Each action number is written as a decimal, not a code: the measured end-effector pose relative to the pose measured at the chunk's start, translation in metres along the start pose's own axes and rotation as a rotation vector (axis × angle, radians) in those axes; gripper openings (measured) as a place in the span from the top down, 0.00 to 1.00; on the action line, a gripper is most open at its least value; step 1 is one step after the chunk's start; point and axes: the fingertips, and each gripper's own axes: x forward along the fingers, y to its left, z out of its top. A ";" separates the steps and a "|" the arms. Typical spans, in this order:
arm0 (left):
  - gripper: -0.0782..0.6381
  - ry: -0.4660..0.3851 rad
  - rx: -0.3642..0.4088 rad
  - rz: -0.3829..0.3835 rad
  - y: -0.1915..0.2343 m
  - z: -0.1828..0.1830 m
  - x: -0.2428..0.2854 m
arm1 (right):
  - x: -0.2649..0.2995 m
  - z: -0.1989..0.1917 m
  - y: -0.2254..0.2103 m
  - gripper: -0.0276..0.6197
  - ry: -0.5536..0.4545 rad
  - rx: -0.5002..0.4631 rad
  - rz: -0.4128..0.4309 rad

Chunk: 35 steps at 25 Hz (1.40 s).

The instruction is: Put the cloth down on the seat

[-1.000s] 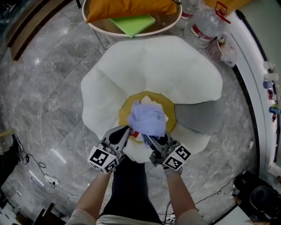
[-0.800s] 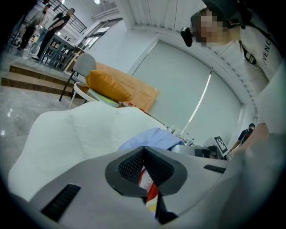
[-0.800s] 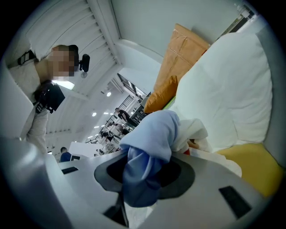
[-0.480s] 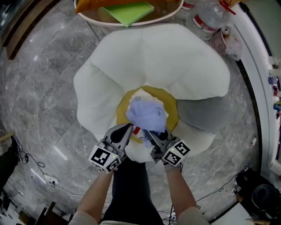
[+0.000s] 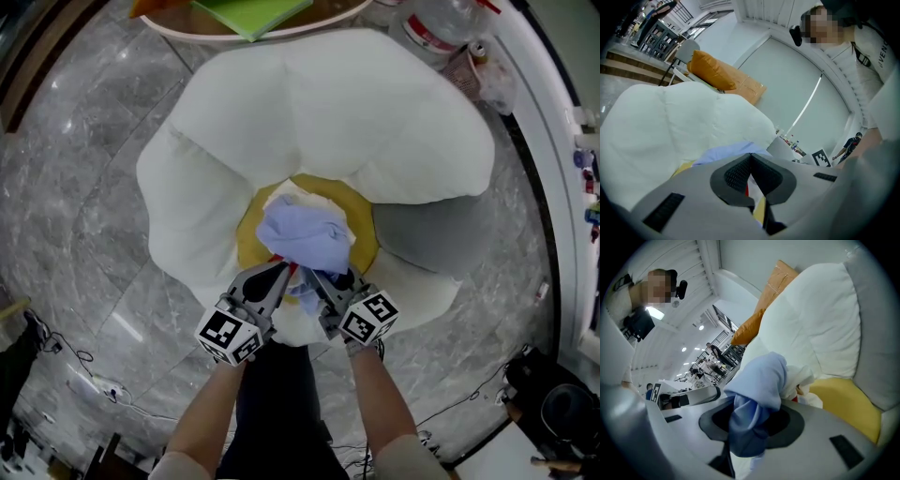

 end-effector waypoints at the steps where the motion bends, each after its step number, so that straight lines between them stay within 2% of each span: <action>1: 0.87 0.000 0.001 0.000 0.002 -0.004 0.003 | -0.001 -0.003 -0.005 0.72 0.006 -0.002 -0.010; 14: 0.87 0.055 0.001 -0.008 0.022 -0.040 0.032 | -0.012 -0.037 -0.059 0.72 0.018 0.040 -0.122; 21: 0.87 0.107 0.013 -0.008 0.034 -0.072 0.031 | -0.011 -0.051 -0.079 0.72 0.020 0.041 -0.138; 30: 0.87 0.101 -0.007 -0.013 0.036 -0.092 0.038 | -0.010 -0.065 -0.101 0.72 0.033 0.026 -0.145; 35: 0.87 0.095 -0.020 -0.015 0.035 -0.098 0.038 | -0.012 -0.068 -0.106 0.70 0.002 0.043 -0.153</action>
